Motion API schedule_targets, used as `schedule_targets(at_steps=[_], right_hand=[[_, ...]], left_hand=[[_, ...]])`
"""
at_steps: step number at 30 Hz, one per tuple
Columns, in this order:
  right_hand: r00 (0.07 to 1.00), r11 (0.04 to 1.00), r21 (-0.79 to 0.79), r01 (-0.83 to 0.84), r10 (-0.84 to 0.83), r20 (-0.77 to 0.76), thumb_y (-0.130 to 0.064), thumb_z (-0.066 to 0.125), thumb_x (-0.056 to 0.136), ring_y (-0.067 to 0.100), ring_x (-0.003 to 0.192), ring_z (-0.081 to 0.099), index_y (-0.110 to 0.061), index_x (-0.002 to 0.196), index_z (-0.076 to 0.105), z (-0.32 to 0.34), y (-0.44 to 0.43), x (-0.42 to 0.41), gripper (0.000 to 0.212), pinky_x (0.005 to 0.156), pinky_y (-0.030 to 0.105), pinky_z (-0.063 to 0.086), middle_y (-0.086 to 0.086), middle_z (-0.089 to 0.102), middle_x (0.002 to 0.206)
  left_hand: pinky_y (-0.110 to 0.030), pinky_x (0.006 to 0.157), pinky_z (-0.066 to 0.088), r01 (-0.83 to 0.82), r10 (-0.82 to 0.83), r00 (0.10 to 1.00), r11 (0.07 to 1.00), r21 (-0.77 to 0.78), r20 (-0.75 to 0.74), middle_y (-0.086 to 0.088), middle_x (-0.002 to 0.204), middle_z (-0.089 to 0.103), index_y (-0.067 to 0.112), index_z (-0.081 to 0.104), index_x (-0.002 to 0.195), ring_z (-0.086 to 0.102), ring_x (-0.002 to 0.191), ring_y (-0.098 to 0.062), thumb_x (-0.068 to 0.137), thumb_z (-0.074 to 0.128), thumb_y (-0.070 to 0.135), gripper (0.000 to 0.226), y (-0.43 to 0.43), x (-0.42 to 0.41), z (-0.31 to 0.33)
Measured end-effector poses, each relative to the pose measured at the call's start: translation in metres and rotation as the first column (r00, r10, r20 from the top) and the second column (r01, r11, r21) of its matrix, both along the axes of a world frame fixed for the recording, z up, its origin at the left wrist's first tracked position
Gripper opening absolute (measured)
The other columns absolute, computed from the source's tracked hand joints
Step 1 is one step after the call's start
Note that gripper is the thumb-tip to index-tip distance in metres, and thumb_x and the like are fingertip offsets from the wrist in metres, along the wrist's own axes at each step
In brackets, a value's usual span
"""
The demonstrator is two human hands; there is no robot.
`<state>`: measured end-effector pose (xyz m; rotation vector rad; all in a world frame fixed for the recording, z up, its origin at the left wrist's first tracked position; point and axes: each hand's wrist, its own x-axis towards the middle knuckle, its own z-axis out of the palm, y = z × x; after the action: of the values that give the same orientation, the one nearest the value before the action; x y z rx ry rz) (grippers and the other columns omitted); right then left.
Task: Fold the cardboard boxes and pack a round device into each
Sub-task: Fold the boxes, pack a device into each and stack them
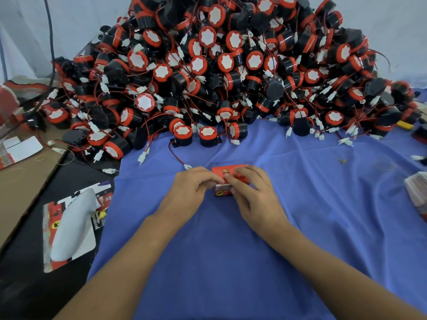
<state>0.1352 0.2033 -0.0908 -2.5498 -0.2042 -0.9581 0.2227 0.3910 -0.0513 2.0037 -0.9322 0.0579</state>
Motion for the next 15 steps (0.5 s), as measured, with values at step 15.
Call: schedule_targets(at_steps=[15], right_hand=[[1.000,1.000,0.017,0.005,-0.005,0.013,0.001,0.071,0.093,0.034,0.110,0.067,-0.005,0.127,0.072,-0.003,-0.001,0.002,0.034,0.100,0.032,0.050,0.012,0.070,0.120]], left_hand=[[-0.025,0.086,0.052,0.133,-0.151,0.981,0.981,0.145,0.125,0.000,0.095,0.071,0.013,0.080,0.105,0.066,0.089,-0.007,0.093,0.068,-0.005,0.024,-0.001,0.019,0.013]])
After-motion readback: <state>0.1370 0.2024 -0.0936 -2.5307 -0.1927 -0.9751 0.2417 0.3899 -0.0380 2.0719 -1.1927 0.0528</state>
